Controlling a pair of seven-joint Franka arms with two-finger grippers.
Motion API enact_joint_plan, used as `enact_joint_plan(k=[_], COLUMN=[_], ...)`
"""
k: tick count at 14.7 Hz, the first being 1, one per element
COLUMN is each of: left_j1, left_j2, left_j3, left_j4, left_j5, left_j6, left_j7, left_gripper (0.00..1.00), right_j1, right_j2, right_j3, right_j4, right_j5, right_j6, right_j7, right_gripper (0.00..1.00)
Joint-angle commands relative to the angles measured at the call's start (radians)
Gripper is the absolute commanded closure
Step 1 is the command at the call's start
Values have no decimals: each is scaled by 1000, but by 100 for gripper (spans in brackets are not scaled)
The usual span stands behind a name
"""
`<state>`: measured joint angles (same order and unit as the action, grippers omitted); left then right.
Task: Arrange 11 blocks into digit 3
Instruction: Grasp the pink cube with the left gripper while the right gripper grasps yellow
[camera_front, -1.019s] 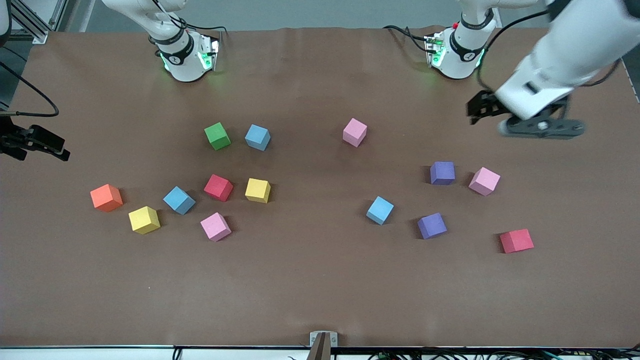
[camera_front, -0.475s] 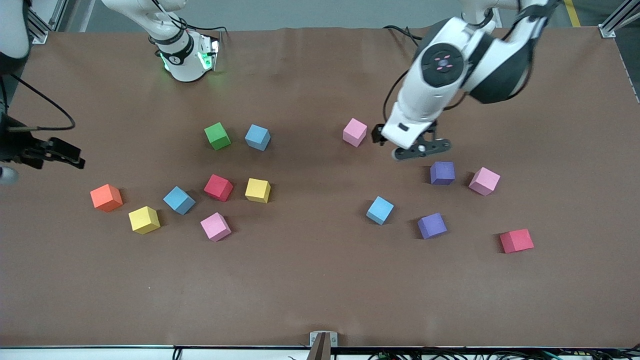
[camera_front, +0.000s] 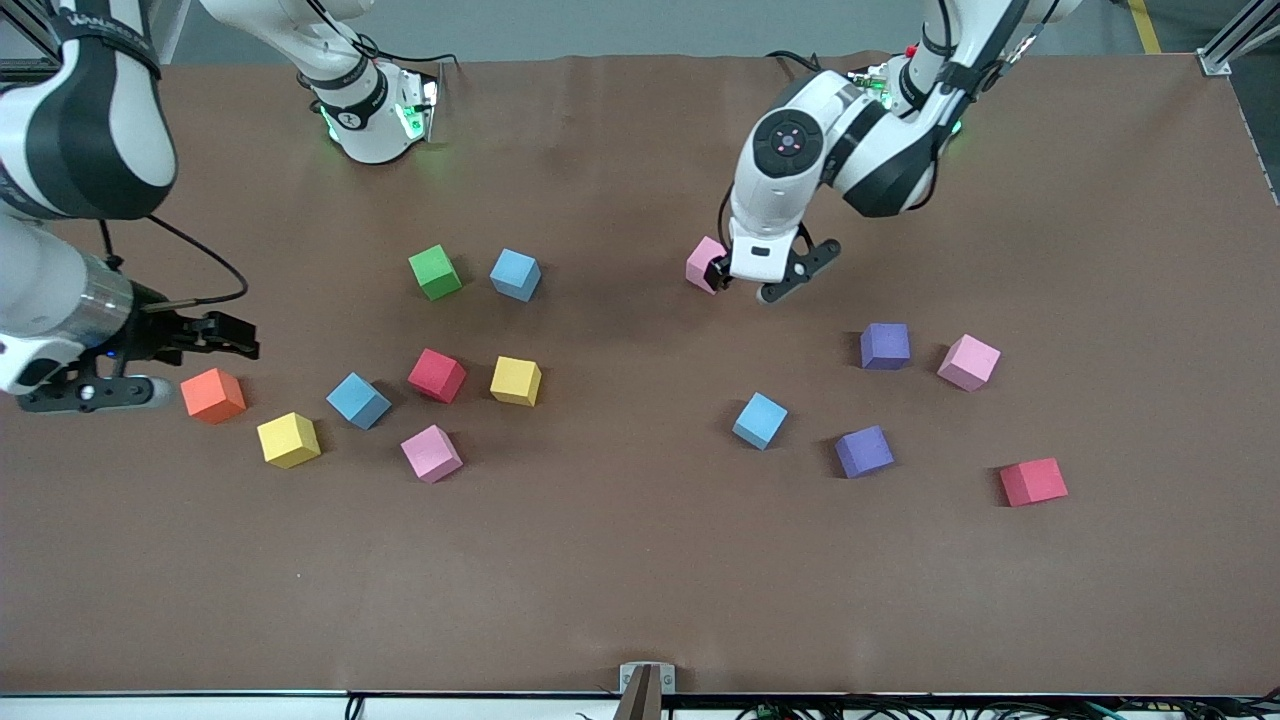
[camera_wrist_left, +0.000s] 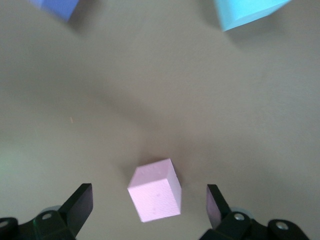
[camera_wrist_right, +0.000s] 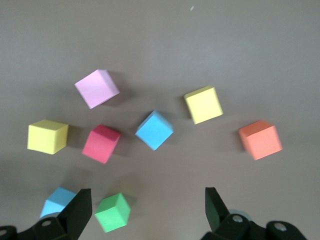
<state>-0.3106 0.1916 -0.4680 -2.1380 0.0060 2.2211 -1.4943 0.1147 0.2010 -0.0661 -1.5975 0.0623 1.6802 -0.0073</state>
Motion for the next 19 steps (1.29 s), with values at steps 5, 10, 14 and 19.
enact_joint_plan(k=[5, 10, 14, 19], left_j1=[-60, -70, -85, -157], left_j2=[90, 181, 233, 315], left_j3=[0, 0, 0, -1], left_j4=[-154, -154, -119, -4], left_j5=[2, 3, 47, 225], left_j6=[291, 370, 370, 347], left_j7=[-297, -339, -331, -272], left_gripper=[0, 0, 41, 91], right_j1=[107, 261, 382, 471], right_j2=[-29, 53, 167, 296], right_j3=[-3, -3, -1, -3], right_j4=[-200, -259, -253, -213], right_j5=[53, 54, 56, 54], right_j6=[131, 324, 465, 561], right_j7=[154, 367, 545, 665], right_gripper=[0, 0, 0, 0])
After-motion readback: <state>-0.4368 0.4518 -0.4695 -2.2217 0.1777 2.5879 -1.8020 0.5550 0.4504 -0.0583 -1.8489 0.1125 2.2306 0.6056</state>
